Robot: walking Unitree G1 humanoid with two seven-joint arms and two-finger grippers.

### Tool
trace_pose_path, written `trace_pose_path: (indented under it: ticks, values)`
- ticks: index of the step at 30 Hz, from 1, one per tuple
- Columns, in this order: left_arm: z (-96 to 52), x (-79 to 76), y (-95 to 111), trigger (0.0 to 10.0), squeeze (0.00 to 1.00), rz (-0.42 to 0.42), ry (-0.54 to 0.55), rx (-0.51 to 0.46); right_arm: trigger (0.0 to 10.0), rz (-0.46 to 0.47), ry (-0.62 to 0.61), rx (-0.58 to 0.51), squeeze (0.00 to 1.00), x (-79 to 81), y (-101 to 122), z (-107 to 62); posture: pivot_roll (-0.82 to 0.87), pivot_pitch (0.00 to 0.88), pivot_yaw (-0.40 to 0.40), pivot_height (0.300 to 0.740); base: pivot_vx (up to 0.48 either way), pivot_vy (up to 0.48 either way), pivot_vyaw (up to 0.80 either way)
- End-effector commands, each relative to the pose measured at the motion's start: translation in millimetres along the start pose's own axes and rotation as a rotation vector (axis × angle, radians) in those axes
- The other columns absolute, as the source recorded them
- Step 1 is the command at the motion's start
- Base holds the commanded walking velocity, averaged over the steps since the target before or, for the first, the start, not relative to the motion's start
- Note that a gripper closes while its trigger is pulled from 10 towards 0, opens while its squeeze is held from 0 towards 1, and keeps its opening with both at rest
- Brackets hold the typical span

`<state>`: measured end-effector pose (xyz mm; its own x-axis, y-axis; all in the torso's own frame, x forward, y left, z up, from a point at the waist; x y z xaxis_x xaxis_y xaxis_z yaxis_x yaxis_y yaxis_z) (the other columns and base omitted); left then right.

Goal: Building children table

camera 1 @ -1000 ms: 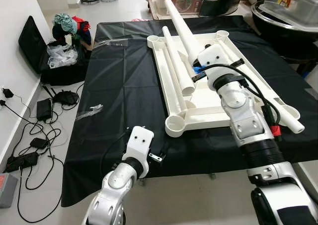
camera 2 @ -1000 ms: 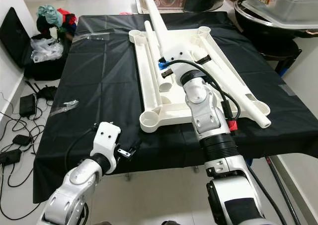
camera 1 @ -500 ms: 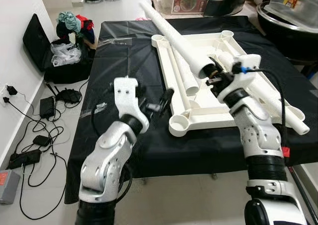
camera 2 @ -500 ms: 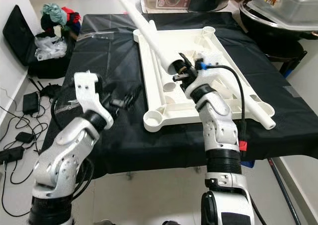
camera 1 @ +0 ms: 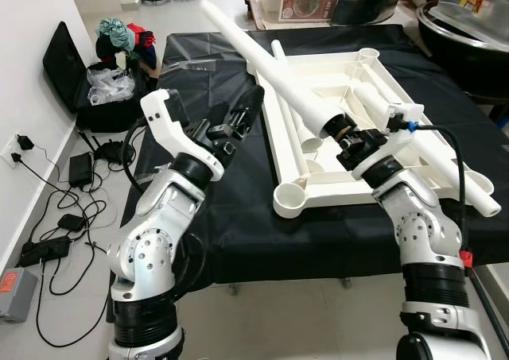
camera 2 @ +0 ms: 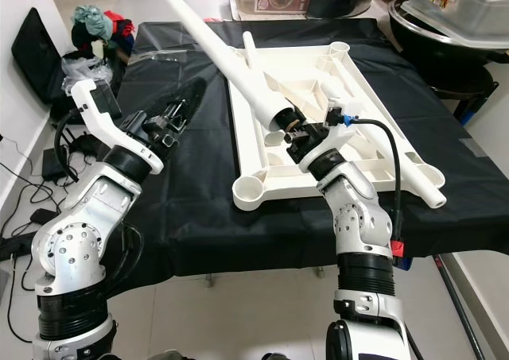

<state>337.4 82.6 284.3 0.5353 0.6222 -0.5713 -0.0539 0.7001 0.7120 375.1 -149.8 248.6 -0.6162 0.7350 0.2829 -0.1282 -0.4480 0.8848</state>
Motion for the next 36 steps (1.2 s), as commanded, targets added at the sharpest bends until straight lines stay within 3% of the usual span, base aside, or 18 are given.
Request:
trace_pose_path:
  ticks: [1,3,13,17,22,32,36]
  values:
    - [1.9,-5.5,-9,10.0,0.00,-0.113,-0.008,-0.006,0.0,0.047,0.061,-0.020,0.00,10.6,3,-2.3,0.10,0.067,-0.009,0.740,0.000,0.000,0.00]
    - [1.1,1.2,-9,10.0,0.00,-0.147,0.007,-0.004,0.0,0.083,0.096,-0.018,0.00,14.5,5,-6.6,0.09,0.049,-0.007,0.740,0.000,0.000,0.00]
    - [2.5,4.4,-4,10.0,0.00,-0.185,-0.004,-0.010,0.0,0.114,0.166,0.025,0.00,25.2,-3,-13.9,0.09,0.030,-0.002,0.740,0.000,0.000,0.00]
    - [5.2,-0.2,4,10.0,0.00,-0.217,-0.053,-0.029,0.0,0.164,0.271,0.094,0.00,44.5,-15,-23.4,0.09,0.035,-0.006,0.740,0.000,0.000,0.00]
    - [5.7,1.5,7,10.0,0.00,-0.220,-0.054,-0.031,0.0,0.209,0.335,0.149,0.00,56.7,-23,-32.6,0.09,0.038,-0.006,0.740,0.000,0.000,0.00]
    - [5.3,8.3,12,10.0,0.00,-0.224,-0.032,-0.045,0.0,0.244,0.390,0.195,0.00,61.3,-26,-43.4,0.09,0.043,-0.009,0.740,0.000,0.000,0.00]
    - [5.8,7.7,18,10.0,0.00,-0.215,-0.039,-0.055,0.0,0.242,0.352,0.213,0.00,47.2,-26,-50.6,0.10,0.051,-0.011,0.740,0.000,0.000,0.00]
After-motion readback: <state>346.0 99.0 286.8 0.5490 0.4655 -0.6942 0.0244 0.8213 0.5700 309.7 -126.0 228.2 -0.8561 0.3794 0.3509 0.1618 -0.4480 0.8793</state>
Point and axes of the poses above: a point about 5 cm out from each wrist's last joint towards the gripper, its own z axis pointing out of the wrist towards the gripper, its own y axis along the axis of the wrist's last joint, x = y × z, the point moved 5 cm from there along z, pointing out of the wrist towards the gripper
